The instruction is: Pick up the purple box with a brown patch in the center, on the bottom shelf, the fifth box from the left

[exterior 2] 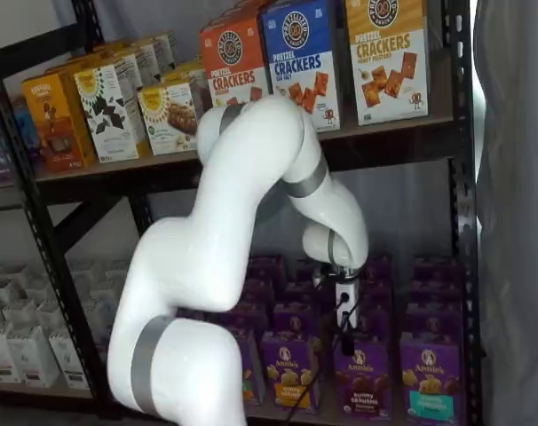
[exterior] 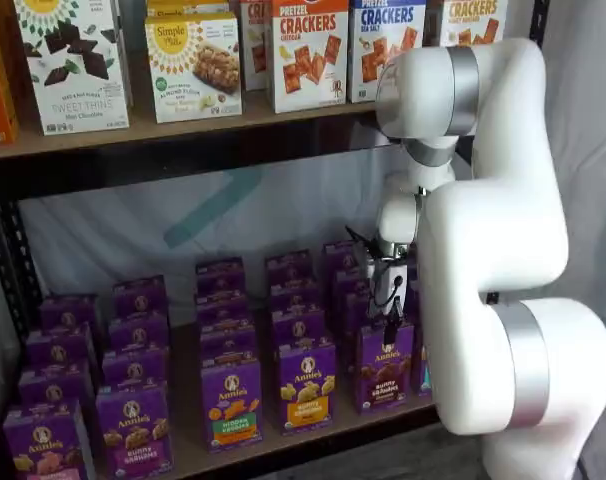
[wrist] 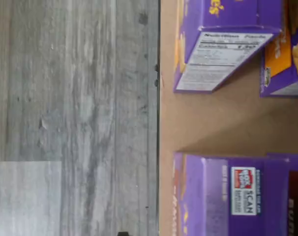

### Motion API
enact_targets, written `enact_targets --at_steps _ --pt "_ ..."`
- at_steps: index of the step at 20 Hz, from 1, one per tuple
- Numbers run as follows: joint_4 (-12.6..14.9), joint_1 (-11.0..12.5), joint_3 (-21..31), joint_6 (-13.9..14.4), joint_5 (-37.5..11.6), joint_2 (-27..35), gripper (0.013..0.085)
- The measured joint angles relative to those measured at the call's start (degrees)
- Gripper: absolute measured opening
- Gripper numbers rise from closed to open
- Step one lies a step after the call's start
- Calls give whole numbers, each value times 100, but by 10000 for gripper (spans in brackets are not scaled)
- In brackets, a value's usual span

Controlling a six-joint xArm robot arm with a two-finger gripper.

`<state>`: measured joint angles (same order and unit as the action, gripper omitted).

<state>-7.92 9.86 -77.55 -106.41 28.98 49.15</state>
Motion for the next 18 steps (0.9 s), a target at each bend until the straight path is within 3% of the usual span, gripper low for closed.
enact_targets --at_steps 5,13,18 --pt "220 1 -380 192 15 319 850" --pt "896 42 -915 743 15 878 850" --pt "1023 65 -1073 830 -47 1098 850"
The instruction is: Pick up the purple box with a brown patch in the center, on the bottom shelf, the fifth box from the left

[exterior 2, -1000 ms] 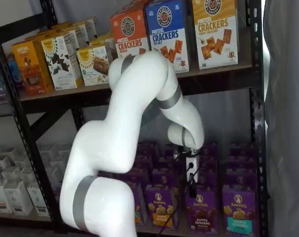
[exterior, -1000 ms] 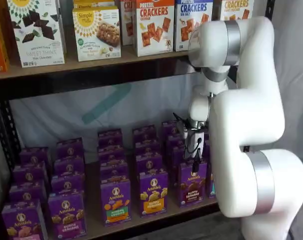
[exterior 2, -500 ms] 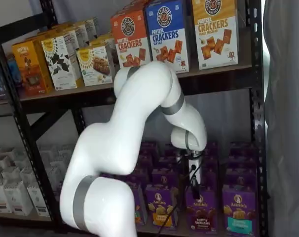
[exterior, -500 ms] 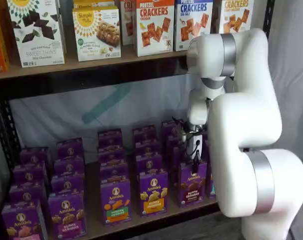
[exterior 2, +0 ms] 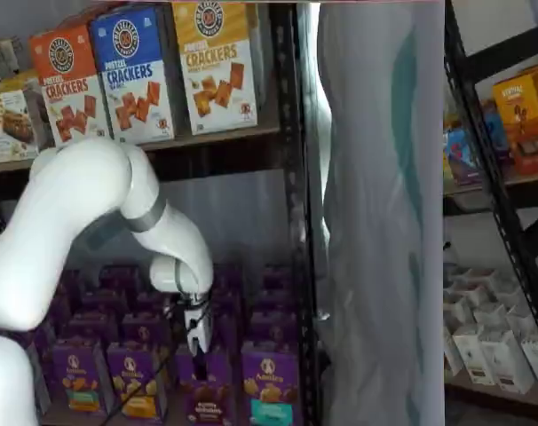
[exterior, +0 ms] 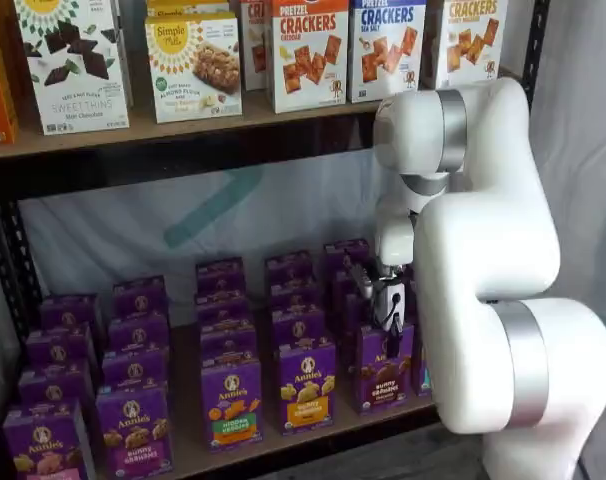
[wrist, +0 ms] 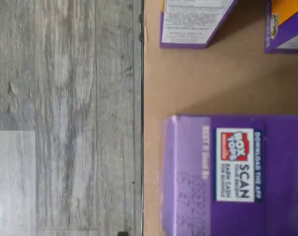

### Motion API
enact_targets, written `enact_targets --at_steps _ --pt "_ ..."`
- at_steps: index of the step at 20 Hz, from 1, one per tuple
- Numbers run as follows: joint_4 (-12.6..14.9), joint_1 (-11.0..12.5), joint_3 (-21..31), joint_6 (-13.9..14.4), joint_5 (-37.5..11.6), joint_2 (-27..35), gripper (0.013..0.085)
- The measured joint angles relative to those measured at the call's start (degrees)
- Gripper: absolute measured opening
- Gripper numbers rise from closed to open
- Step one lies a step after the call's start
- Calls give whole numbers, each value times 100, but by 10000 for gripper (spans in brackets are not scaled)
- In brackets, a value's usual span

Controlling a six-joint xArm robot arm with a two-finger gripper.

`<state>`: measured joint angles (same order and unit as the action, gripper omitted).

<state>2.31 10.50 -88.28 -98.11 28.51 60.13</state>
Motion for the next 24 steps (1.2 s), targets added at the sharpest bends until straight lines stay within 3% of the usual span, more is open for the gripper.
enact_targets --at_steps 7,9,17,24 --pt "-165 10 -48 -156 -20 107 850" --pt "-184 12 -41 -174 -15 112 770" --pt "-218 6 50 -198 -71 77 610" --pt "-285 -15 106 -239 -110 40 610"
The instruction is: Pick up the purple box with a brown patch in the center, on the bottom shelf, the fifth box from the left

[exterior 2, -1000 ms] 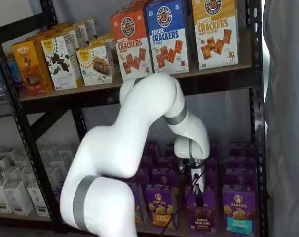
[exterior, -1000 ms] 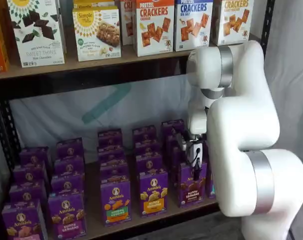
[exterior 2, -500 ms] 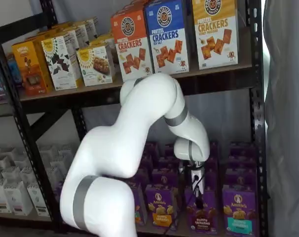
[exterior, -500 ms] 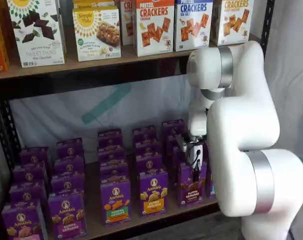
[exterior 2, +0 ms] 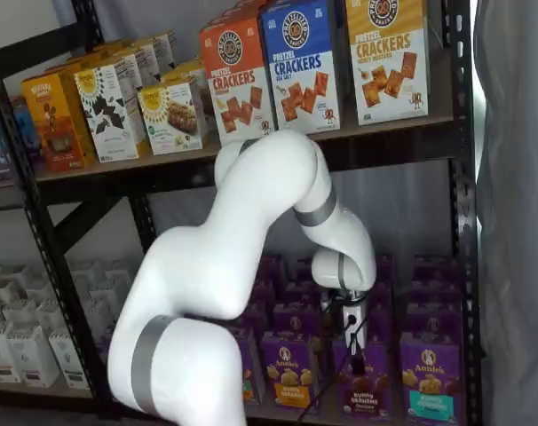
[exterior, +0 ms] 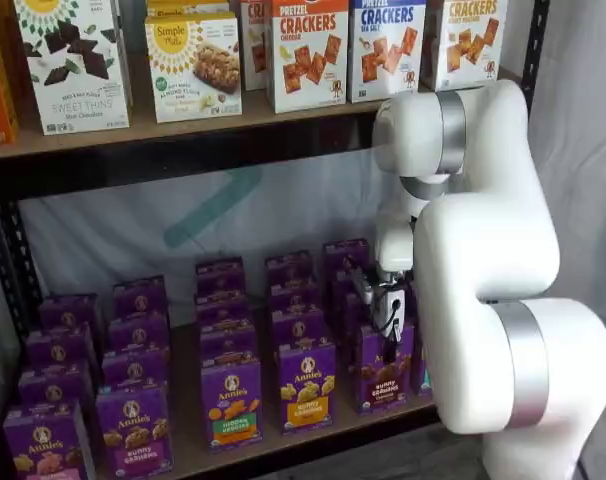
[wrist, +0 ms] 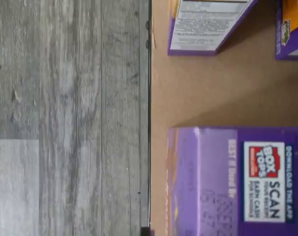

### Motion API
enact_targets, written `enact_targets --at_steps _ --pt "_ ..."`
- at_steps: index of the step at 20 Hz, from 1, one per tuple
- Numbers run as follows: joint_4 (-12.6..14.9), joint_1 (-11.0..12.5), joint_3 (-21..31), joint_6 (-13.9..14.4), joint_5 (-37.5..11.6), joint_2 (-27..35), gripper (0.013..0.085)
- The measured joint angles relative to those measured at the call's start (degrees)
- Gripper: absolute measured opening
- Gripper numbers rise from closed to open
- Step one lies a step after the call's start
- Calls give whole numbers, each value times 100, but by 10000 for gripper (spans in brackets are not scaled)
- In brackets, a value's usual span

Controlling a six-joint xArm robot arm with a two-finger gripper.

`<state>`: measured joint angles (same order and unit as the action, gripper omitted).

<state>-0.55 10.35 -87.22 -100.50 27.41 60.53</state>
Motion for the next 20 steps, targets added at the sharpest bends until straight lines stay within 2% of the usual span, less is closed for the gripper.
enact_targets --at_steps 6,8,9,10,13,14,19,20 --pt "-33 5 25 -34 32 -31 610" --pt "-26 8 37 -31 38 -42 530" --pt "-29 9 44 -35 38 -47 530" --pt "-38 10 54 -43 34 -54 490" --pt "-58 7 76 -57 23 -70 450" --pt "-66 4 85 -63 16 -75 410" --pt "-140 -10 117 -114 25 -111 410" --pt "-146 -13 128 -117 30 -123 370"
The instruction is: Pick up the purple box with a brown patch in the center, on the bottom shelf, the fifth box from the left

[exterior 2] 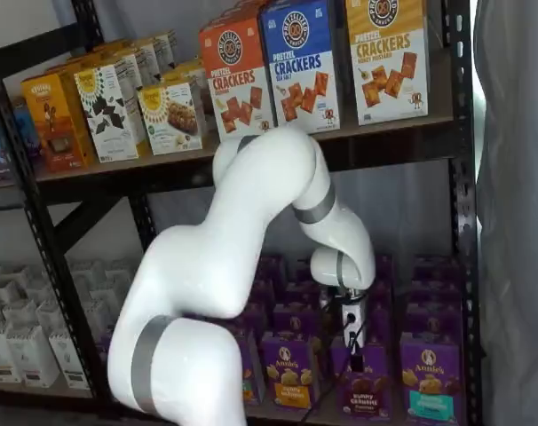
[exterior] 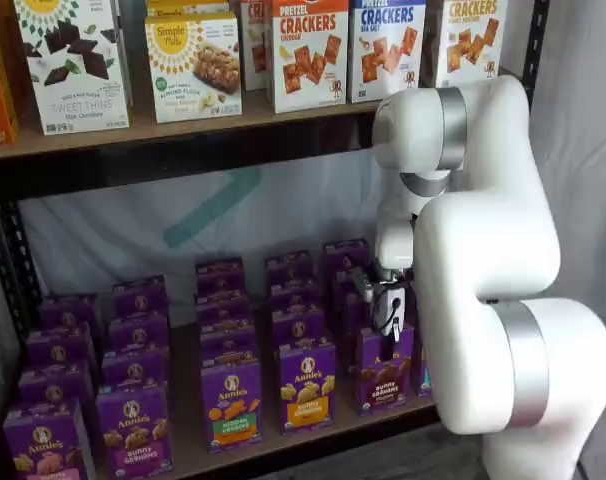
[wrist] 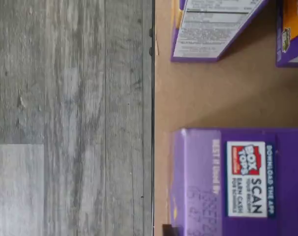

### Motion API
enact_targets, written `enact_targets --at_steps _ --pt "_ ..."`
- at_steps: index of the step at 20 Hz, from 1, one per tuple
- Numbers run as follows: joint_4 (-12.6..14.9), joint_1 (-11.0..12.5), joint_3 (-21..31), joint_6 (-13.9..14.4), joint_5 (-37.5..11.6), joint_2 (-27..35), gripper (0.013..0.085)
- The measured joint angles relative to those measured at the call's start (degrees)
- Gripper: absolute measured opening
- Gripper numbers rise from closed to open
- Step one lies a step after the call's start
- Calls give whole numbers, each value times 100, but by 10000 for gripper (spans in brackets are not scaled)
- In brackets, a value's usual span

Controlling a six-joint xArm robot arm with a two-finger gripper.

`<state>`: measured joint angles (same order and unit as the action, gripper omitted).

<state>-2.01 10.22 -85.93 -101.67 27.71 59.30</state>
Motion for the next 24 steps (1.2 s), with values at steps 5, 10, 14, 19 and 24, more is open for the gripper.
enact_targets --at_steps 5,10,14,19,24 --pt "-13 -4 84 -8 -55 -49 330" --pt "-132 -21 227 -100 -68 -147 330" --pt "-286 -55 435 -206 -87 -311 330" --pt "-95 -117 912 23 -230 -653 330" --pt "-261 -217 1516 -35 -320 -1120 330"
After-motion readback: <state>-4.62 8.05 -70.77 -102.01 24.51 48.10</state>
